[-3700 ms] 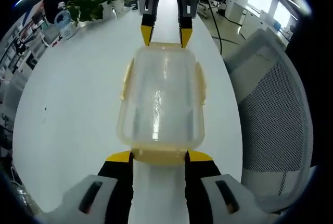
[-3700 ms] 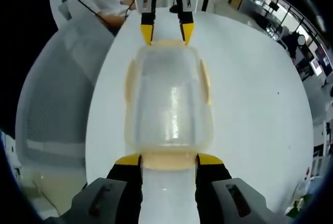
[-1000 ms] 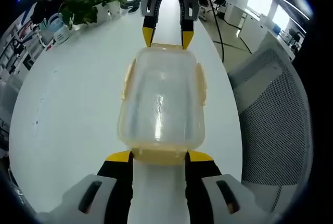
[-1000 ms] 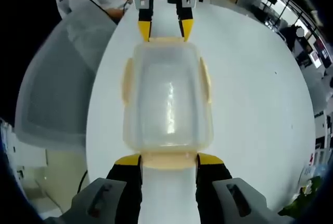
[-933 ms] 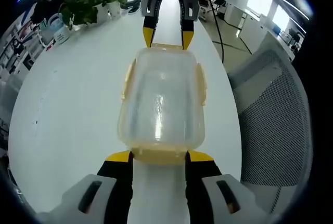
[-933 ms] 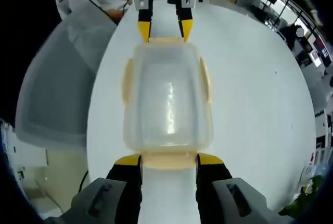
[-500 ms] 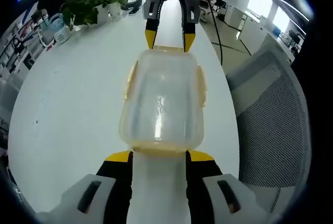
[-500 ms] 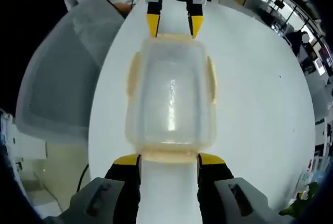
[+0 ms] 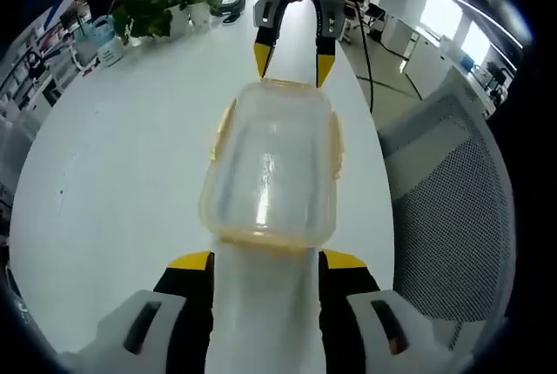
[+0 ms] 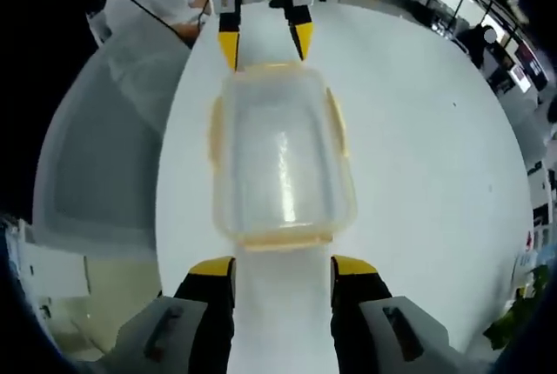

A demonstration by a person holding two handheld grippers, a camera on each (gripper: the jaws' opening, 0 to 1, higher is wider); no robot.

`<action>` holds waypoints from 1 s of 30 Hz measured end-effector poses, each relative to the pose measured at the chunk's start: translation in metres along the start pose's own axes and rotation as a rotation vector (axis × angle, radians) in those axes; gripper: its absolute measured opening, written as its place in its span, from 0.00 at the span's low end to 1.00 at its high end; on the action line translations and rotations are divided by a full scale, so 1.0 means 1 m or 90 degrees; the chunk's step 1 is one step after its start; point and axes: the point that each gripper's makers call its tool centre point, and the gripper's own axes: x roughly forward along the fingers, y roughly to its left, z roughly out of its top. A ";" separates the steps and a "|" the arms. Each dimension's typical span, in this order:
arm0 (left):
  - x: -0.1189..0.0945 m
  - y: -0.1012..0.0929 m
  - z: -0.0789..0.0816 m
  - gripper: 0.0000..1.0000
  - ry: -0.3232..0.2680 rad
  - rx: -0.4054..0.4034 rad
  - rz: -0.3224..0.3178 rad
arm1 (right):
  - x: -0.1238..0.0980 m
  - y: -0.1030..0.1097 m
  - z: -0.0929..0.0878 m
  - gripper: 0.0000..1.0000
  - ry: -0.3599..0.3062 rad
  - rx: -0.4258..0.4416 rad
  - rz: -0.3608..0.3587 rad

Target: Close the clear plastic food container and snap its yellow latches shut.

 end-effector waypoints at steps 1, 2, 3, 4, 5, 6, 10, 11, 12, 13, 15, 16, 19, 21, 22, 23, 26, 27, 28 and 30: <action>-0.001 -0.001 0.000 0.43 -0.001 -0.001 -0.003 | -0.001 0.000 0.001 0.41 -0.005 0.010 0.000; -0.001 -0.001 0.000 0.43 -0.004 -0.009 -0.004 | -0.001 0.000 0.002 0.40 -0.010 0.024 -0.001; -0.002 -0.001 0.001 0.44 -0.006 -0.016 -0.004 | -0.003 -0.001 0.003 0.39 -0.016 0.040 -0.001; -0.003 -0.001 0.002 0.44 -0.010 -0.022 -0.004 | -0.004 -0.002 0.004 0.39 -0.021 0.047 -0.003; -0.004 0.000 0.003 0.44 -0.018 -0.033 -0.004 | -0.005 -0.004 0.007 0.39 -0.032 0.062 -0.007; -0.005 0.002 0.004 0.44 -0.022 -0.043 -0.002 | -0.006 -0.006 0.008 0.39 -0.034 0.071 -0.009; -0.009 0.004 0.010 0.44 -0.043 -0.102 -0.007 | -0.007 -0.009 0.009 0.38 -0.034 0.110 -0.014; -0.010 0.003 0.012 0.44 -0.049 -0.125 -0.012 | -0.008 -0.009 0.009 0.37 -0.033 0.124 -0.014; -0.010 0.002 0.014 0.43 -0.052 -0.142 -0.015 | -0.008 -0.009 0.010 0.36 -0.035 0.142 -0.014; -0.010 0.003 0.015 0.43 -0.056 -0.165 -0.016 | -0.007 -0.009 0.012 0.36 -0.041 0.172 -0.011; -0.010 0.004 0.016 0.42 -0.060 -0.187 -0.015 | -0.008 -0.009 0.015 0.36 -0.048 0.205 -0.011; -0.009 0.004 0.016 0.42 -0.061 -0.207 -0.015 | -0.007 -0.011 0.017 0.36 -0.055 0.226 -0.015; -0.007 0.003 0.018 0.42 -0.068 -0.272 -0.026 | -0.006 -0.015 0.017 0.36 -0.068 0.289 -0.020; -0.006 0.006 0.020 0.41 -0.079 -0.310 -0.025 | -0.006 -0.017 0.017 0.36 -0.075 0.334 -0.023; -0.006 0.006 0.019 0.41 -0.079 -0.334 -0.025 | -0.006 -0.019 0.014 0.36 -0.074 0.353 -0.030; -0.006 0.006 0.019 0.41 -0.078 -0.351 -0.027 | -0.006 -0.019 0.013 0.35 -0.076 0.362 -0.031; -0.005 0.006 0.020 0.39 -0.085 -0.402 -0.034 | -0.008 -0.020 0.010 0.32 -0.080 0.410 -0.036; -0.005 0.006 0.021 0.35 -0.088 -0.427 -0.036 | -0.008 -0.020 0.010 0.30 -0.086 0.433 -0.035; -0.005 0.006 0.021 0.33 -0.090 -0.434 -0.036 | -0.008 -0.020 0.011 0.28 -0.094 0.446 -0.033; -0.005 0.008 0.019 0.32 -0.093 -0.446 -0.029 | -0.008 -0.017 0.019 0.26 -0.129 0.513 -0.006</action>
